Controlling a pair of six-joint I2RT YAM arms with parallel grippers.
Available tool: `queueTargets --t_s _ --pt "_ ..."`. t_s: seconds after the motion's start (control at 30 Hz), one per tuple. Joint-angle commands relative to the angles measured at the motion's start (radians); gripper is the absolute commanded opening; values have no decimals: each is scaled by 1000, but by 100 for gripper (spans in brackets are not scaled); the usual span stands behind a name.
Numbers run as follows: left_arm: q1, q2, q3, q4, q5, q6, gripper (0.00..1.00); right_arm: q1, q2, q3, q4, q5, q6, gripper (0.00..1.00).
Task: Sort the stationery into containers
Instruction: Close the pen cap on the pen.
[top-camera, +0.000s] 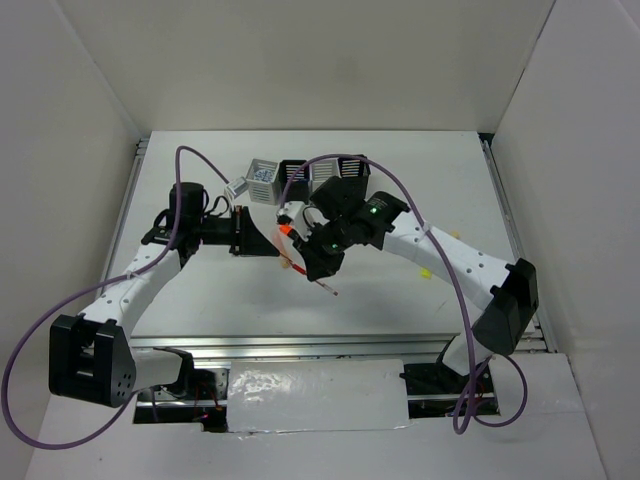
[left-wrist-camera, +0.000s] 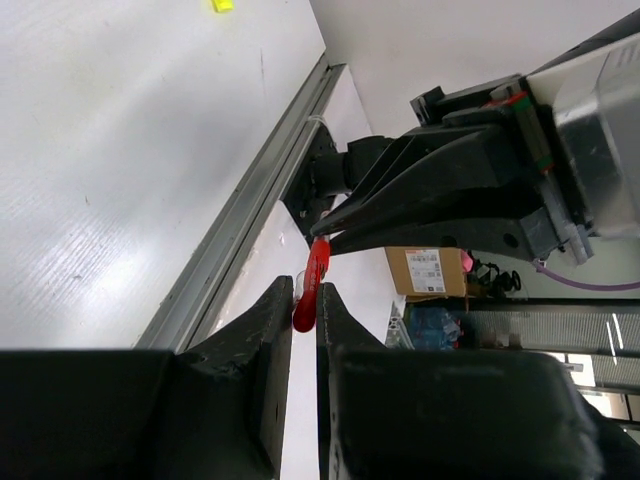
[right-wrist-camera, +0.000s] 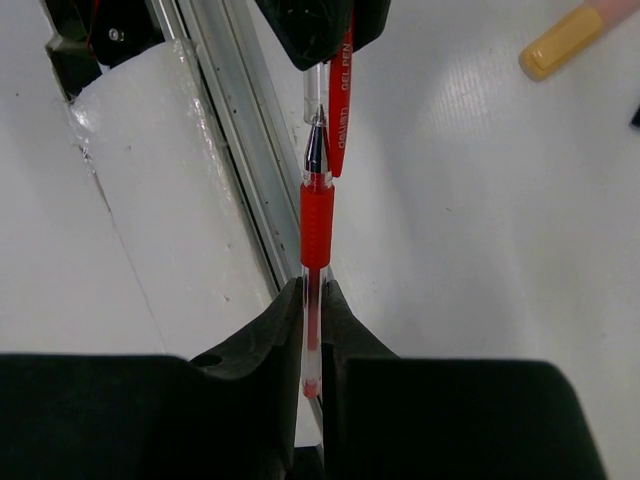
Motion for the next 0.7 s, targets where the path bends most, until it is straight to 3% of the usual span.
queueTargets --t_s 0.0,0.67 --pt "-8 -31 13 -8 -7 39 0 -21 -21 46 17 -42 17 0" --pt "-26 -14 -35 115 -12 -95 0 -23 38 138 4 -60 26 0"
